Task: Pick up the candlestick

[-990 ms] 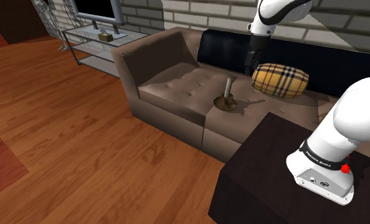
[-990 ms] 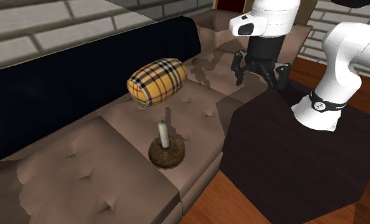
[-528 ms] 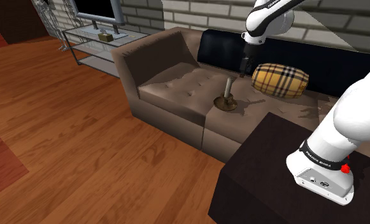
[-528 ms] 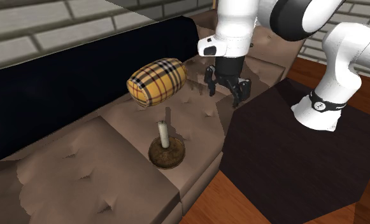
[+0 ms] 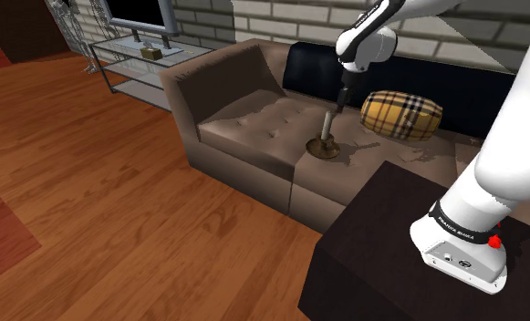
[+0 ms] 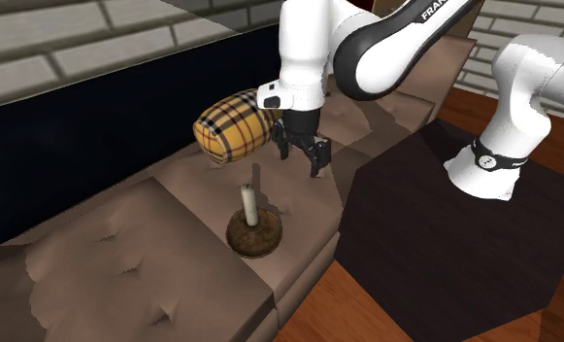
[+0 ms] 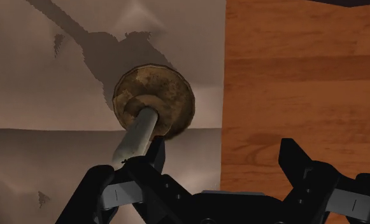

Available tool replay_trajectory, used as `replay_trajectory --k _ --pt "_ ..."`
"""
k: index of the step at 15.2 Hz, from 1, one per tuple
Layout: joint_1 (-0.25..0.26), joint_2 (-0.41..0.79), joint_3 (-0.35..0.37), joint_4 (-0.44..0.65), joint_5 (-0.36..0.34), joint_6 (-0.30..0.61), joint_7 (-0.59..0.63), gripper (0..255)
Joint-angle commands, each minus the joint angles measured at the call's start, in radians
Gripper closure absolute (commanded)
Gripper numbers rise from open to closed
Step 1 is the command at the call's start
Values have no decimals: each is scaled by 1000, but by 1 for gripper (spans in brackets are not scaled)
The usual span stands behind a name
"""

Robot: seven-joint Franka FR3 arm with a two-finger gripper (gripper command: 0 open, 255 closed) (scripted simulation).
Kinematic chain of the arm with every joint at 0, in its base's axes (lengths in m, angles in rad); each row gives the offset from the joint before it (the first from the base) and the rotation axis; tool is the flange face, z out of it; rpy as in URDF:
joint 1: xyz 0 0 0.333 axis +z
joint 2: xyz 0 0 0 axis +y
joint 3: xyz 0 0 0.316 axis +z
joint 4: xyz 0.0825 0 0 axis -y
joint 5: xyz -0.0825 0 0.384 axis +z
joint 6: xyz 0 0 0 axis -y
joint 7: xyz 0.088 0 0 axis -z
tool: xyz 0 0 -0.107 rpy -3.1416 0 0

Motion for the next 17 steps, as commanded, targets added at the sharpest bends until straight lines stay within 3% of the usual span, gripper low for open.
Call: replay_trajectory --k 1,11,17 --pt "-26 88 13 77 52 8 -61 0" --pt "-187 479 107 505 185 -14 -239 0" --pt "-202 538 125 529 204 22 -255 0"
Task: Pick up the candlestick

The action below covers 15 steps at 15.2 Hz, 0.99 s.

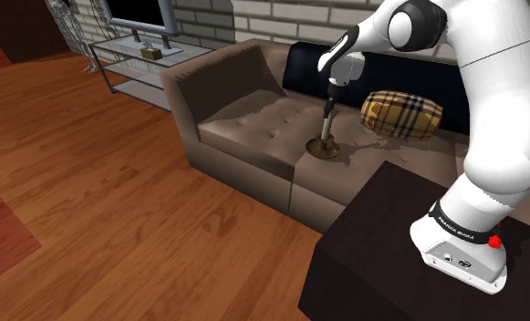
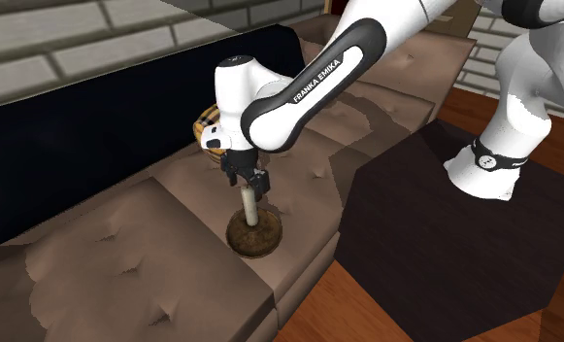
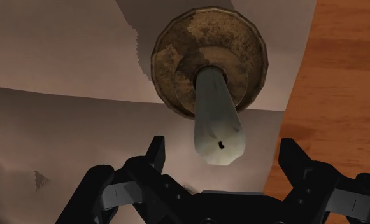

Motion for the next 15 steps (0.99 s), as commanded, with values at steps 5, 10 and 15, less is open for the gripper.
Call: replay_trajectory --k 5,10,15 --pt "-10 36 11 12 12 25 -11 255" --pt "-10 36 11 11 12 25 -11 255" --pt "-7 26 8 8 9 18 -8 255"
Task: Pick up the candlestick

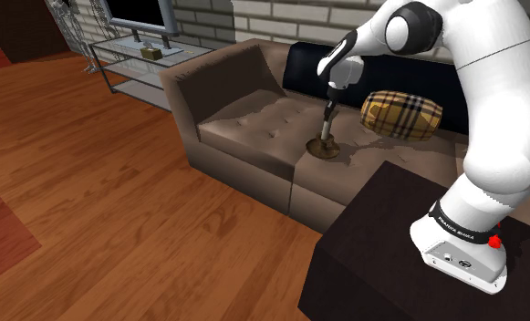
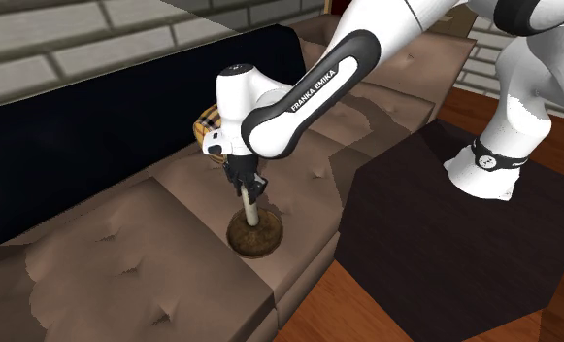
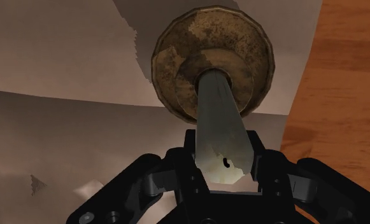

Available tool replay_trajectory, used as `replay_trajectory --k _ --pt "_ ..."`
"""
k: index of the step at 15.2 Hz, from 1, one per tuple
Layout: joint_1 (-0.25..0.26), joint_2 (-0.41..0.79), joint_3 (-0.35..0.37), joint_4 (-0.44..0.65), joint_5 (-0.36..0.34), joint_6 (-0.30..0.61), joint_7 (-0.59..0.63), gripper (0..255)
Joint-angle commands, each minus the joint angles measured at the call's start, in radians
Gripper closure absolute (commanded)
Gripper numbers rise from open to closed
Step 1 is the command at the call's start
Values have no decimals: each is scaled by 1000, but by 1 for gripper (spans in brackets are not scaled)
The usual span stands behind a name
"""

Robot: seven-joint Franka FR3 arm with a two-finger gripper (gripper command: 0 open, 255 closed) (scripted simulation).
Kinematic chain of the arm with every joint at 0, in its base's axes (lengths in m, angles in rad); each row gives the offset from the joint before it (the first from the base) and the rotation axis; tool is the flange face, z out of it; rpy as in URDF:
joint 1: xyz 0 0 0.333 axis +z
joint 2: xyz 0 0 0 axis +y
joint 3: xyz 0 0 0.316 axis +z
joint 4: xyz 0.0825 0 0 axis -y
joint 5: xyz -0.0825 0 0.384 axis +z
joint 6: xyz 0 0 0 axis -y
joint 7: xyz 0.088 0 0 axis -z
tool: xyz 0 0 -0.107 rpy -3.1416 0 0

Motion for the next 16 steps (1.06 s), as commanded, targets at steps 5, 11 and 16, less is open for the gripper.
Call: replay_trajectory --k 5,11,16 --pt "11 -53 -17 -11 -18 -42 14 255" --pt "23 -107 -34 -15 -40 -91 31 255" --pt "28 -134 -43 -14 -51 -118 40 255"
